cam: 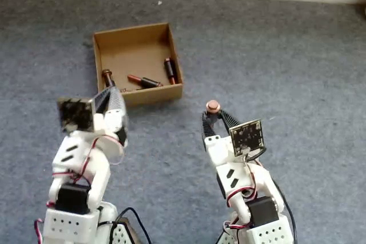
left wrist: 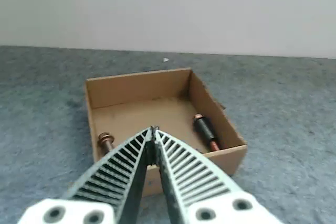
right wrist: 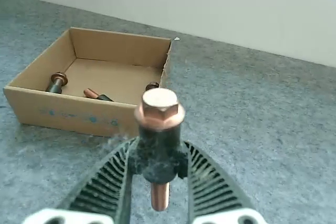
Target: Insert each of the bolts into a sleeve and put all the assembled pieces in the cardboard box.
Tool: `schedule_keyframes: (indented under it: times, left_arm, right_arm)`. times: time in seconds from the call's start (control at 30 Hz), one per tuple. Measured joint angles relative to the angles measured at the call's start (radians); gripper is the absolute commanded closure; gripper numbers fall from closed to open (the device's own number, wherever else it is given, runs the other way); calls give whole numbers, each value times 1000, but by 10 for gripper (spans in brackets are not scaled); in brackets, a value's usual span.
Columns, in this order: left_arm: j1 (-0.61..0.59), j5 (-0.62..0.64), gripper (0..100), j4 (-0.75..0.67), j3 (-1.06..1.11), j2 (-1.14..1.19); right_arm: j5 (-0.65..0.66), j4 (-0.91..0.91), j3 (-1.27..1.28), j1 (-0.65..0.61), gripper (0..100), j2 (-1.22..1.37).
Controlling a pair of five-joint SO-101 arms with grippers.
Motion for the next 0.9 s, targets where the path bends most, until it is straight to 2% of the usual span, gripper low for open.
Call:
schedule_keyframes:
  times: [0.17, 0.33, 0.43, 0.63, 0.73, 0.9]
  left_arm:
    - [-144, -20, 987, 0, 250, -239]
    - [-218, -129, 988, 0, 328, -241]
    - [-219, -143, 986, 5, 328, -232]
    - [-210, -144, 986, 126, 328, -229]
    - [-173, -144, 986, 167, 328, -229]
    - [-143, -144, 986, 203, 328, -229]
  right_arm:
    - [0, 0, 0, 0, 992, 0]
    - [3, 0, 0, -9, 992, 0]
    - [48, 0, 0, -44, 992, 0]
    - [64, -32, 0, -97, 992, 0]
    - [91, -144, -2, -138, 992, 0]
    - [207, -390, -2, -239, 992, 0]
